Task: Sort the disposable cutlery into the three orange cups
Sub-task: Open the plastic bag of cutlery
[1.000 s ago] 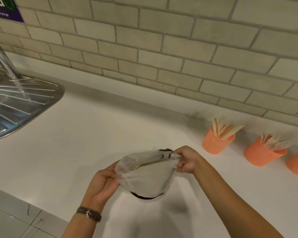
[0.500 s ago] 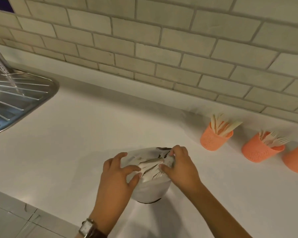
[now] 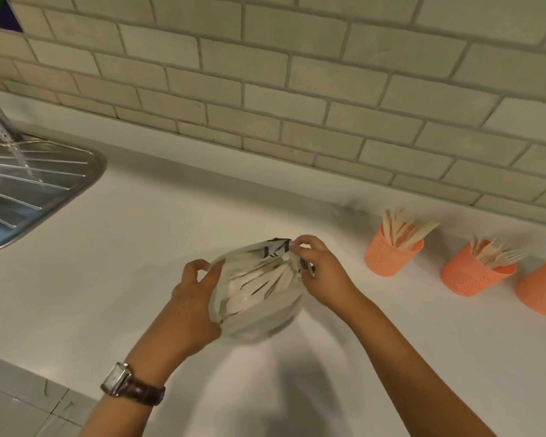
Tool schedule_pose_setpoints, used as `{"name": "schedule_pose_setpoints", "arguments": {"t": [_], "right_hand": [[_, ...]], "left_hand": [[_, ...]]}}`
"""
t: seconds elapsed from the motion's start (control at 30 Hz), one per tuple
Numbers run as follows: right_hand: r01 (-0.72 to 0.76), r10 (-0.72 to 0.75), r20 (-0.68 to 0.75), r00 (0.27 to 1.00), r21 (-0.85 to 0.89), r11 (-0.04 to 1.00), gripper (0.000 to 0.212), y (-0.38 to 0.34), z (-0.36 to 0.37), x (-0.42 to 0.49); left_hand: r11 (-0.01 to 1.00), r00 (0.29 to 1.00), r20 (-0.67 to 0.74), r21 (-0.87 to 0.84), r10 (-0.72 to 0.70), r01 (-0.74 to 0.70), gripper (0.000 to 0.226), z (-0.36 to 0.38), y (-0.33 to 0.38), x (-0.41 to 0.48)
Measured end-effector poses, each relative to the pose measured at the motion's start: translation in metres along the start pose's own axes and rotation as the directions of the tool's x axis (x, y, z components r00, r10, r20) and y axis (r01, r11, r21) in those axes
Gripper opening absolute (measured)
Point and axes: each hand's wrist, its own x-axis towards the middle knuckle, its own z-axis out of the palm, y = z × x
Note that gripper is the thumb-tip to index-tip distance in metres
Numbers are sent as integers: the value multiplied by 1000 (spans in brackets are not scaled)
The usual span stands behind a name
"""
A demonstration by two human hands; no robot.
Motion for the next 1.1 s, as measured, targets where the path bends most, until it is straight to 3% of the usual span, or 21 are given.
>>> {"name": "schedule_pose_setpoints", "arguments": {"t": [0.13, 0.27, 0.37, 0.43, 0.47, 0.53, 0.63, 0.8, 0.97, 1.03, 1.1], "right_hand": [[-31, 69, 170, 983, -212, 977, 61, 13, 14, 0], [-56, 112, 171, 979, -300, 952, 65, 16, 13, -2], [-45, 87, 85, 993, -413, 910, 44, 5, 8, -7], [40, -51, -19, 998, -387, 921, 24, -11, 4, -10], [110, -120, -6, 993, -344, 932, 18, -18, 6, -11], [253, -199, 207, 958, -278, 927, 23, -27, 17, -8], [403, -226, 518, 825, -259, 878, 43, -21, 39, 11], [495, -145, 642, 753, -407, 768, 63, -19, 51, 43], [626, -91, 727, 681, -513, 587, 86, -22, 55, 58], [622, -84, 736, 672, -499, 604, 70, -19, 57, 60], [559, -81, 692, 717, -502, 660, 32, -15, 57, 55]], "left_hand": [[998, 998, 61, 62, -14, 11, 114, 13, 6, 0], [999, 999, 40, -20, -32, 33, 116, 16, 7, 3], [1000, 1000, -2, -22, -21, 21, 109, 16, 5, 5], [998, 1000, -22, -57, -11, 10, 100, 15, 3, 5], [996, 1000, -30, -94, -9, 6, 96, 14, 3, 5], [986, 999, -42, -166, -9, 2, 91, 13, 2, 5], [977, 998, -59, -214, 0, -12, 88, 14, 0, 6], [967, 997, -69, -254, -21, 3, 86, 14, -3, 4], [978, 992, -126, -206, 12, -38, 82, 16, -9, 5], [989, 984, -171, -134, 45, -68, 81, 19, -11, 6], [993, 977, -202, -86, 61, -80, 77, 21, -9, 9]]}}
